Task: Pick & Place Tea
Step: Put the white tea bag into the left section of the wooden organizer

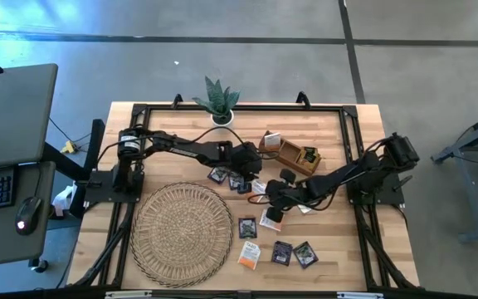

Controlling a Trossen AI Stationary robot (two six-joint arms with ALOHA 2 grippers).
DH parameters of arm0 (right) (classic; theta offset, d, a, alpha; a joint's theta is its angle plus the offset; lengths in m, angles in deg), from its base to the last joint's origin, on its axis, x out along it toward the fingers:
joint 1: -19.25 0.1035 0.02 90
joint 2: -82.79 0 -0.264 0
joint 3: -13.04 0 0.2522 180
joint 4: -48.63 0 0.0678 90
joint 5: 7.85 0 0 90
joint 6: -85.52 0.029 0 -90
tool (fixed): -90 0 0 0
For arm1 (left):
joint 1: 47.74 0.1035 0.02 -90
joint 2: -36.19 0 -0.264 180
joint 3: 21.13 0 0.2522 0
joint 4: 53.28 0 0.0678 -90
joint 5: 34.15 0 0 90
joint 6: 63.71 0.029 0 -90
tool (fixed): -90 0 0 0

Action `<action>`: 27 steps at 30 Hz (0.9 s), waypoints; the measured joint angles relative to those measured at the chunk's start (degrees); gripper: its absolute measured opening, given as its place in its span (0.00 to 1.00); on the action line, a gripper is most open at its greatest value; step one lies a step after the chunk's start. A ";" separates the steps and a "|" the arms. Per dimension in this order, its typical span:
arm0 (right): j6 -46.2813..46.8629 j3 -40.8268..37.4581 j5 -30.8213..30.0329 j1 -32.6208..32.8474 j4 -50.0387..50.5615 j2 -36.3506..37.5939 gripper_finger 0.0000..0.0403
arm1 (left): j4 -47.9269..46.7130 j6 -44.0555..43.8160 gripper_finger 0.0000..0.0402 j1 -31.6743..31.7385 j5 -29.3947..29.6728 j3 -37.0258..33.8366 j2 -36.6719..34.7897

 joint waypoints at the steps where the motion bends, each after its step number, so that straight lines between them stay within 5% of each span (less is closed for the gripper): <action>1: 0.22 0.00 -0.31 0.00 -0.17 0.00 0.23 | 0.03 -0.07 0.20 -0.02 -1.06 0.00 0.00; 9: 0.28 0.00 -1.90 0.00 -0.85 0.00 0.23 | -0.48 -0.03 0.22 0.32 -4.72 -0.37 2.49; 20: 0.00 -0.02 -2.03 0.00 -1.88 0.00 0.23 | 0.79 0.00 0.50 0.70 -1.24 0.01 3.56; 27: 0.25 -0.02 -1.79 0.00 -1.88 0.00 0.23 | 0.86 -0.07 0.54 0.72 -2.11 -0.02 3.63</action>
